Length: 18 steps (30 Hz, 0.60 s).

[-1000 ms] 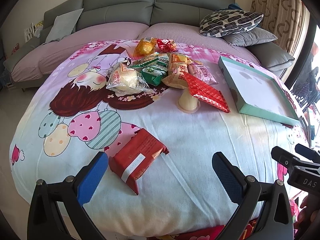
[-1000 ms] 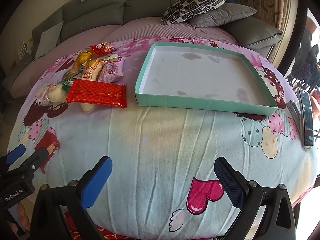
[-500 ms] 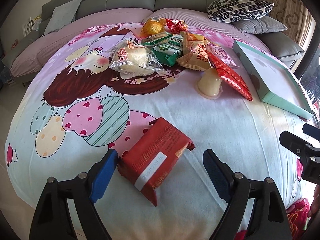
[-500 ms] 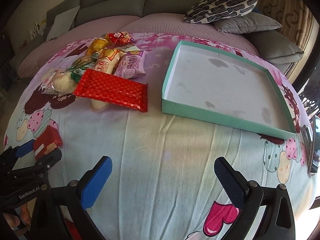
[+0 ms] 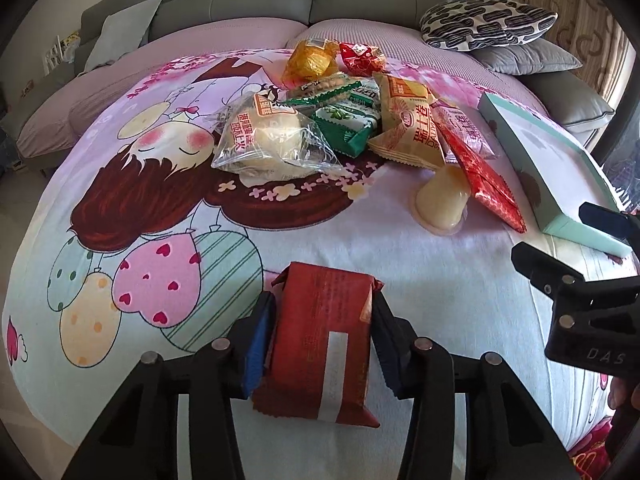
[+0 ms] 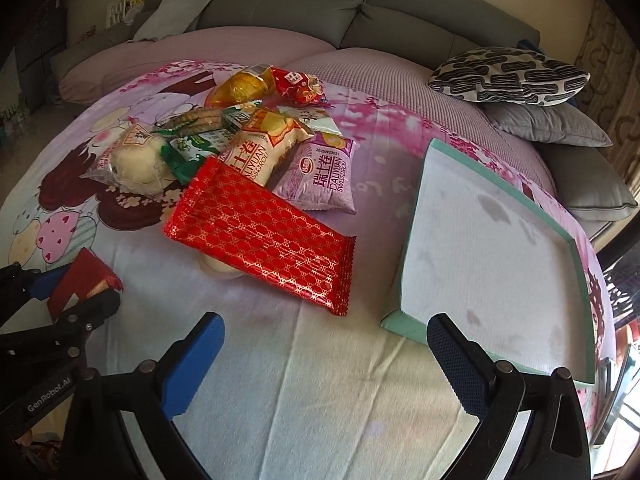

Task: Organize snacks
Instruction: 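Grasp the red wafer pack with the left gripper, then grasp the yellow jelly cup with the right gripper while the left gripper holds the wafer pack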

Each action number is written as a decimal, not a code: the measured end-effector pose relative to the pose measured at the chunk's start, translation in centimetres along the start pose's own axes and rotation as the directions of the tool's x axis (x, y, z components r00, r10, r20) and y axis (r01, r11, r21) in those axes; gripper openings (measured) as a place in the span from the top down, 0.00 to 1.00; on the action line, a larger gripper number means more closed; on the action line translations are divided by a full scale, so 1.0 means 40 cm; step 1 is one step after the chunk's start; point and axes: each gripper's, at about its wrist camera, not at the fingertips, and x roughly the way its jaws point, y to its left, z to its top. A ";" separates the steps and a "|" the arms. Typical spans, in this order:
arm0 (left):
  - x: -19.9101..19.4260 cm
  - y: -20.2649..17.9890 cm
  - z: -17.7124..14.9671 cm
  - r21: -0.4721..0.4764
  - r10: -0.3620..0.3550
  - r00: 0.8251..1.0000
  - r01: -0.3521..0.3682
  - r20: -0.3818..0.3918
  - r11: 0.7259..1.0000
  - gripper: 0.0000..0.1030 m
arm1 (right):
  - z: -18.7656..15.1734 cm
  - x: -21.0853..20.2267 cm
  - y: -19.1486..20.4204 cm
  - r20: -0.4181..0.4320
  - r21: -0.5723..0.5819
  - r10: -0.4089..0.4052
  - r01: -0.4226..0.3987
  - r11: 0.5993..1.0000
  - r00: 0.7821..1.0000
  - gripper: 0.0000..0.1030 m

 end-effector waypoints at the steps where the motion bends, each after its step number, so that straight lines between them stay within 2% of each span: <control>1: 0.004 0.000 0.007 -0.005 0.000 1.000 0.000 0.001 1.000 0.52 | 0.005 0.009 0.003 0.000 -0.011 -0.001 0.001 1.000 1.000 0.01; 12: 0.048 0.003 0.069 -0.032 -0.002 1.000 0.002 0.001 0.999 0.52 | 0.057 0.081 0.014 0.021 -0.076 -0.044 0.045 0.996 0.999 0.08; 18: 0.060 0.003 0.079 -0.040 0.002 1.000 -0.002 0.004 0.999 0.52 | 0.086 0.083 0.002 0.060 -0.061 -0.016 0.019 0.998 0.998 0.22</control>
